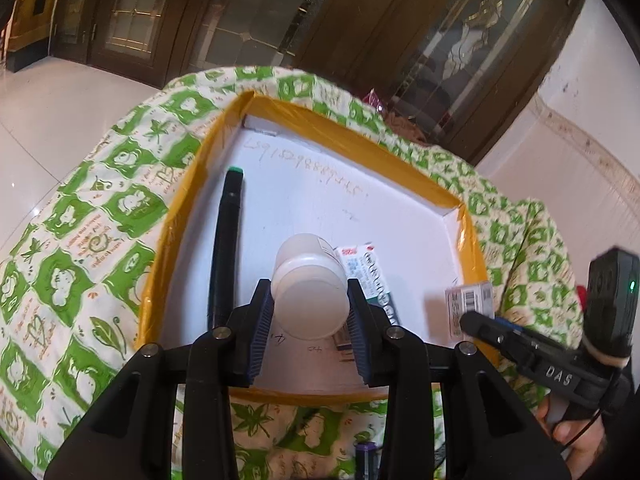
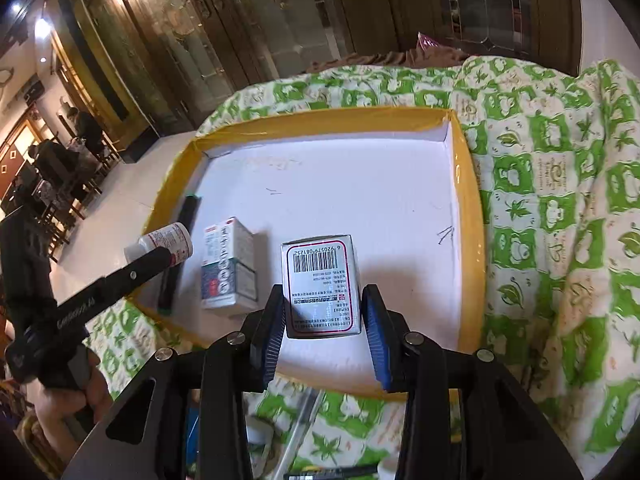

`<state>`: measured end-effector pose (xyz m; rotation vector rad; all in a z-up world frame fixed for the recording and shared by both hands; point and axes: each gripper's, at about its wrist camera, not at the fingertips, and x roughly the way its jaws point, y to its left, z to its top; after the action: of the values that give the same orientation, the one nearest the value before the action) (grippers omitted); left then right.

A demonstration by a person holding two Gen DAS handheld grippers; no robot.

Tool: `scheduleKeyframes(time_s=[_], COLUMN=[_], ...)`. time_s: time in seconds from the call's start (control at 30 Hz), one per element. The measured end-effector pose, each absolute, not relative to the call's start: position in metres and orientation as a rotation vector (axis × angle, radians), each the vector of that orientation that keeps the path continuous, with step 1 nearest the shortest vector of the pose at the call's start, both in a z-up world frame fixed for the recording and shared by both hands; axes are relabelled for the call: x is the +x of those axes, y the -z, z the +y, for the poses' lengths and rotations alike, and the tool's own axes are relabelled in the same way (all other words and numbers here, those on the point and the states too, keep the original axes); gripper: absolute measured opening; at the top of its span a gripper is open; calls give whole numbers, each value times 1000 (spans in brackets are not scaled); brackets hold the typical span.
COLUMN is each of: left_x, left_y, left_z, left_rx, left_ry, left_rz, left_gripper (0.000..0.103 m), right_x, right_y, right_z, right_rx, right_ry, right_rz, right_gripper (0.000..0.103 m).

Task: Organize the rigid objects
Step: 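Carry the bottle in the left gripper and the barcode box in the right over the tray, then set the bottle and barcode box in the tray and open both grippers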

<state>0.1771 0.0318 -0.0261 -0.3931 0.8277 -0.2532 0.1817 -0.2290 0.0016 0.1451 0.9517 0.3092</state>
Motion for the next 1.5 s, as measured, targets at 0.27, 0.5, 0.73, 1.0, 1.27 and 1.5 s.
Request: scheduleKeyframes(time_s=[0.27, 0.5, 0.73, 1.0, 1.27, 1.5], left_x=[176, 173, 170, 169, 158, 125], left_y=[34, 35, 38, 38, 31, 12], left_z=[16, 6, -2, -5, 7, 28], left_rx=[-260, -201, -141, -112, -188, -274], left_ry=[244, 250, 244, 242, 243, 225], left_rz=[850, 863, 870, 856, 835, 810], left_gripper=[33, 33, 33, 33, 53, 56], right_x=[192, 193, 197, 200, 197, 158], right_y=[16, 24, 29, 30, 34, 14], right_z=[-225, -222, -205, -193, -211, -234], right_rx=[123, 100, 84, 87, 195, 264], right_ry=[-275, -274, -317, -355, -350, -341], right_rz=[997, 1017, 1026, 1002, 1020, 967], right_gripper=[34, 34, 34, 35, 53, 63])
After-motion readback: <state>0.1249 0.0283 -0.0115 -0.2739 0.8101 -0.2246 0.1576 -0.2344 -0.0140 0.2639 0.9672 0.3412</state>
